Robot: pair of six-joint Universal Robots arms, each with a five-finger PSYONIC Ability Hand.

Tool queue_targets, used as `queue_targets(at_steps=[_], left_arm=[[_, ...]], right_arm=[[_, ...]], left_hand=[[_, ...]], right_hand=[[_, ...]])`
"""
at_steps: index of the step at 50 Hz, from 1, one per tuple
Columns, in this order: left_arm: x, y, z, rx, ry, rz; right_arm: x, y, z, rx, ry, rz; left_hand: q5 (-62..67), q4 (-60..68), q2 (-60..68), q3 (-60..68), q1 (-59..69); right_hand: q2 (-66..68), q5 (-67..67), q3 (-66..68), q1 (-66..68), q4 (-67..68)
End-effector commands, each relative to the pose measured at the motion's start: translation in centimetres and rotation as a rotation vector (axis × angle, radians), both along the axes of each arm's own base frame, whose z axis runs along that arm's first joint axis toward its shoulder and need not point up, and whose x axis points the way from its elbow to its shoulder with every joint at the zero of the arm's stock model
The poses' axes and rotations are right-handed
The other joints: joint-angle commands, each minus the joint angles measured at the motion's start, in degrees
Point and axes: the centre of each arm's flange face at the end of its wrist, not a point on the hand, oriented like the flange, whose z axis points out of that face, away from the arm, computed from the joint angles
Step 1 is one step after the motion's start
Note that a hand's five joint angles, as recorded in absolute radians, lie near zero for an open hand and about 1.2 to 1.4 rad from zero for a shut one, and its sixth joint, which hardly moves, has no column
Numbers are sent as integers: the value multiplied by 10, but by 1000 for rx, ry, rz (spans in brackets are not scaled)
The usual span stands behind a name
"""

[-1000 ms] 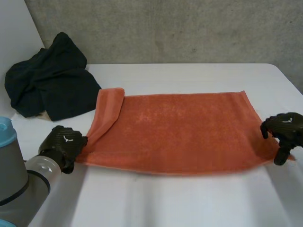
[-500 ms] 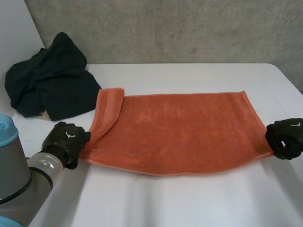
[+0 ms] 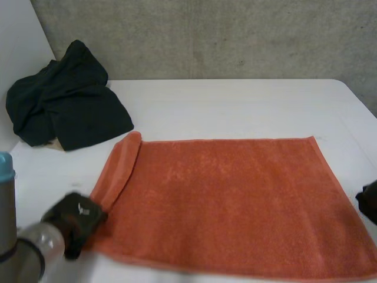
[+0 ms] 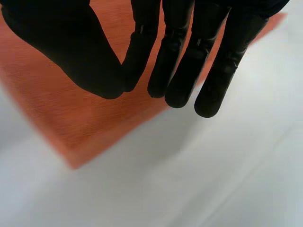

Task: Fold the laundry.

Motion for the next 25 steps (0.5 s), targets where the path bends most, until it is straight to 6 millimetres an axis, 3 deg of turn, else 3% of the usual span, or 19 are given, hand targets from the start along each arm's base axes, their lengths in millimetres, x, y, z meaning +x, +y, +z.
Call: queue_targets(at_steps=[1, 4, 8, 9, 10, 12, 19, 25], left_arm=[[-24, -65, 7, -220, 98, 14], [-32, -85, 1, -252, 115, 22], [-43, -94, -7, -233, 140, 30], [-46, -93, -8, -225, 144, 31], [-48, -92, -10, -221, 146, 30], [-52, -89, -12, -208, 149, 34], [-54, -88, -11, -213, 149, 32], [-54, -89, -10, -219, 146, 30]], right_arm=[[26, -38, -4, -192, -76, -16], [41, -48, -11, -215, -97, 10], [51, -53, -11, -219, -139, -3], [51, -54, -10, -220, -153, -15], [52, -55, -8, -215, -185, -47], [52, -55, -7, -205, -220, -82], [52, -49, 22, -220, -309, -179], [53, -31, 30, -102, -310, -198]], left_hand=[[134, 111, 114, 117, 157], [134, 111, 114, 117, 157], [134, 111, 114, 117, 157], [134, 111, 114, 117, 157], [134, 111, 114, 117, 157], [134, 111, 114, 117, 157], [134, 111, 114, 117, 157], [134, 111, 114, 117, 157]], right_hand=[[127, 129, 122, 229, 119], [127, 129, 122, 229, 119], [127, 129, 122, 229, 119], [68, 69, 63, 170, 60], [-268, -266, -272, -165, -275], [-475, -474, -480, -373, -483], [-518, -517, -523, -416, -526], [-512, -510, -516, -409, -519]])
